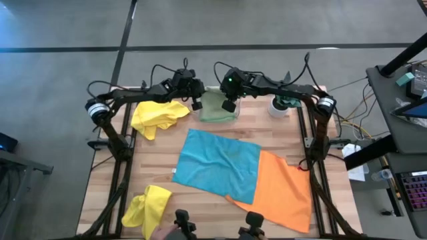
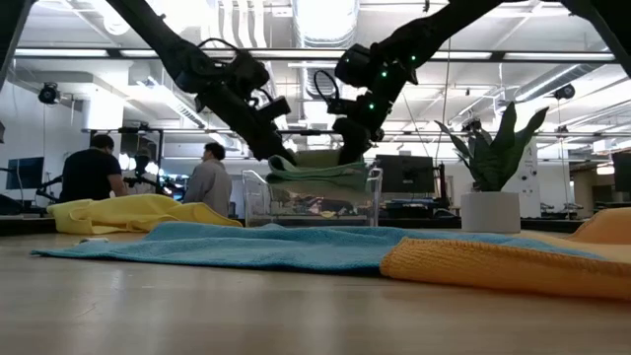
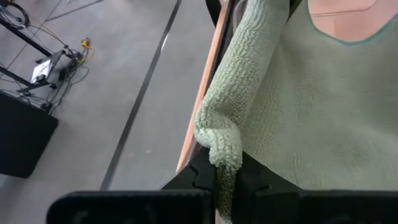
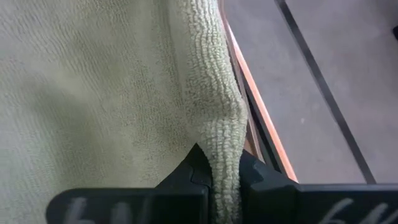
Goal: Fold microfiber towels
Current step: Fold the green towel
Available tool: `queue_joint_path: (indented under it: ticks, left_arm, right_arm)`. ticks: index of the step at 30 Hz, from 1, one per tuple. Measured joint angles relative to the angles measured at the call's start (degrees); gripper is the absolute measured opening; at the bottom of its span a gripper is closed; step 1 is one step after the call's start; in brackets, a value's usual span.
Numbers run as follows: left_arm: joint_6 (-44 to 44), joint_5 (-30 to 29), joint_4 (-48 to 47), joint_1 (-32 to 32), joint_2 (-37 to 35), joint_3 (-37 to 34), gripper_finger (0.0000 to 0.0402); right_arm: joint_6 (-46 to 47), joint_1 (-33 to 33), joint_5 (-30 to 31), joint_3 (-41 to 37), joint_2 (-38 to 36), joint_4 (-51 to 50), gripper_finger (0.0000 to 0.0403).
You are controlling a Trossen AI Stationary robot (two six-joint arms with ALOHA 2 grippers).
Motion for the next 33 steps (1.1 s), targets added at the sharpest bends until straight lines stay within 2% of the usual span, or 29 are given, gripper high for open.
queue_joint_path:
  ticks: [7,17,28,33]
  left_arm:
    - [3.91,-0.37,2.04,0.41,1.07,-0.04,0.0000]
    - [5.98,0.28,2.16,0.48,1.09,-0.69,0.0000]
    - [7.43,6.49,1.54,0.39,1.02,-2.03,0.0000]
    - [7.60,7.08,1.74,0.42,0.94,-1.87,0.0000]
  right_arm:
    - [-0.92,-0.04,2.32,-0.02,0.90,1.11,0.0008]
    - [-1.21,-0.02,2.28,-0.39,0.92,1.07,0.0008]
    - [-1.67,2.27,2.78,-2.61,0.83,0.42,0.0008]
    - [-3.38,2.46,5.43,-2.91,0.82,1.56,0.0008]
